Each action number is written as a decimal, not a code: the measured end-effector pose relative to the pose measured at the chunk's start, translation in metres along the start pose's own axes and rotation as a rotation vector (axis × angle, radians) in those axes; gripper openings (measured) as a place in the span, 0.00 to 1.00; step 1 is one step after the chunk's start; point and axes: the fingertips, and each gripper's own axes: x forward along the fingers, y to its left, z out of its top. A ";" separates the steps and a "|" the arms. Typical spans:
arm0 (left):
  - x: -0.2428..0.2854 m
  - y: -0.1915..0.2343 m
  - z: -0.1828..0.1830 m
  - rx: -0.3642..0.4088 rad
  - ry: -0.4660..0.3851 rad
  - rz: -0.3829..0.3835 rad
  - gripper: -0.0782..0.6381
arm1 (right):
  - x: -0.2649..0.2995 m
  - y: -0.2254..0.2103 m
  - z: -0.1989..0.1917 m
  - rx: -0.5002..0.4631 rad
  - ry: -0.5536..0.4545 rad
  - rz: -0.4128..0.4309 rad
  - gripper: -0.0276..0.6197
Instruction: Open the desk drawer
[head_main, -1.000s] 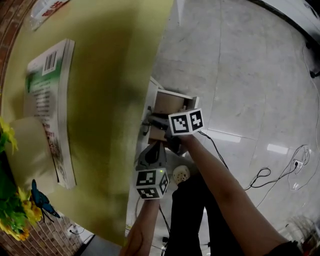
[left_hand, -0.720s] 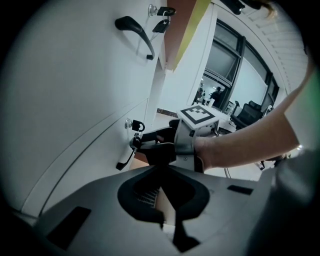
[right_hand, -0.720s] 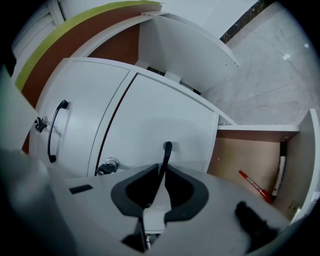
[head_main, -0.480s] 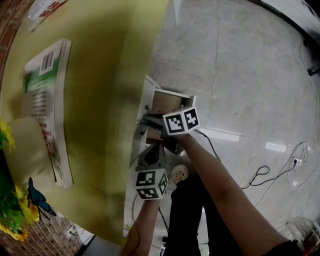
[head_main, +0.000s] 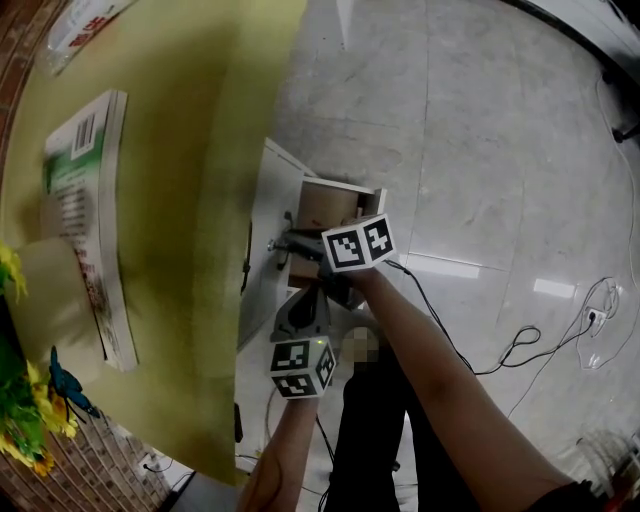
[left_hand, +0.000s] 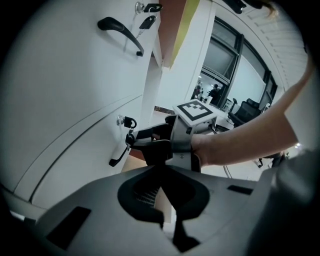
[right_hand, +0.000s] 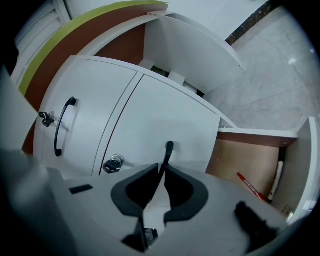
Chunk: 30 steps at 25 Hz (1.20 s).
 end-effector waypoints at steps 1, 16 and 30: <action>0.000 0.000 -0.001 -0.008 -0.001 0.005 0.12 | -0.001 0.000 0.000 -0.003 0.003 -0.004 0.12; 0.003 -0.019 -0.023 -0.032 0.013 0.006 0.12 | -0.085 -0.041 0.011 0.164 -0.179 0.015 0.07; -0.005 0.007 -0.030 -0.059 0.001 0.071 0.12 | 0.006 -0.002 0.000 0.166 -0.048 0.075 0.09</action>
